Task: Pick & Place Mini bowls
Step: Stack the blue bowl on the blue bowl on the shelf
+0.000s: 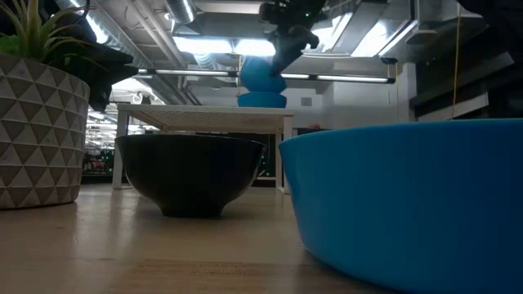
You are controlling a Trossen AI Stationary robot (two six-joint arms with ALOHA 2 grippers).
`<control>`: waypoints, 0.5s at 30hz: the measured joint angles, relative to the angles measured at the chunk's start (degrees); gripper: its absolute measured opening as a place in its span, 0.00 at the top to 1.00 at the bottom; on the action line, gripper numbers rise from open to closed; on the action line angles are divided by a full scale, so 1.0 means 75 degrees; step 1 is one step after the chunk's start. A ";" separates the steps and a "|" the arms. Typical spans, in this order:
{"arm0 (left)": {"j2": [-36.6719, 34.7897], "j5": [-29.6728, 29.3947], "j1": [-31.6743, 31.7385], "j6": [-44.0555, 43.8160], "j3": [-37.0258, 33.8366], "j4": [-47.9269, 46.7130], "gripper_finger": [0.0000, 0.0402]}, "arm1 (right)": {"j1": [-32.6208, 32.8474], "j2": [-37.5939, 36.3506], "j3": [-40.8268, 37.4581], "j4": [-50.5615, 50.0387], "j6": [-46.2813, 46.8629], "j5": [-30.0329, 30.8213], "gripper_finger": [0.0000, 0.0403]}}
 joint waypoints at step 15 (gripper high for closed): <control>0.0000 0.0000 0.0000 -0.0001 -0.0001 0.0000 0.75 | -0.0035 0.0112 0.0003 -0.0032 -0.0035 0.0015 0.98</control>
